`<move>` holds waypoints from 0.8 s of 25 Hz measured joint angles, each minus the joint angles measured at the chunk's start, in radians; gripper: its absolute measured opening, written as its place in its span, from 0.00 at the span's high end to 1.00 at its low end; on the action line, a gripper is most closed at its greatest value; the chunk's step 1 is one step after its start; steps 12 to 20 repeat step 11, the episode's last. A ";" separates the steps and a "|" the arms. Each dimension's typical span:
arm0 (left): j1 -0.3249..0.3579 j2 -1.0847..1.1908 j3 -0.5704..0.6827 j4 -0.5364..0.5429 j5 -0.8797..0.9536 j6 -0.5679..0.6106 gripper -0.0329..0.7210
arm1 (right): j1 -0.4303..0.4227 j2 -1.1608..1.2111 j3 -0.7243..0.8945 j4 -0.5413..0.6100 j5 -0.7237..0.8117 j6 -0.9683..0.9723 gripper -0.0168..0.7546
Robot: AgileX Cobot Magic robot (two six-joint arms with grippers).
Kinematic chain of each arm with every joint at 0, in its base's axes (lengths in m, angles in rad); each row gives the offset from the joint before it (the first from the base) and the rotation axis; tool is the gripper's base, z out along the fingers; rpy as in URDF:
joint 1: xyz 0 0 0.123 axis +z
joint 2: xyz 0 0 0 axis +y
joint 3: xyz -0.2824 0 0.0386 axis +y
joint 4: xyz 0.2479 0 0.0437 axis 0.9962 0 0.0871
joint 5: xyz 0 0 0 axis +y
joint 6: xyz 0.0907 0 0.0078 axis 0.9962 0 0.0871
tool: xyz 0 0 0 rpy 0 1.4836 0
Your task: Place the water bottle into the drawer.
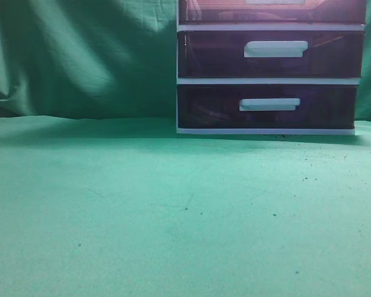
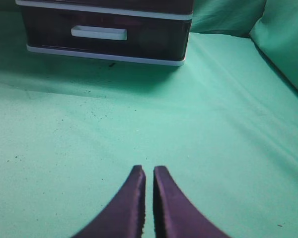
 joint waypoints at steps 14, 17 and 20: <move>0.000 0.000 0.000 0.000 0.000 0.000 0.96 | 0.000 0.000 0.000 0.000 0.000 0.000 0.92; 0.000 0.000 0.000 0.000 0.000 0.000 0.96 | 0.000 0.000 0.000 0.000 0.000 0.000 0.92; 0.000 0.000 0.000 0.000 0.000 0.000 0.96 | 0.000 0.000 0.000 0.000 0.000 0.000 0.92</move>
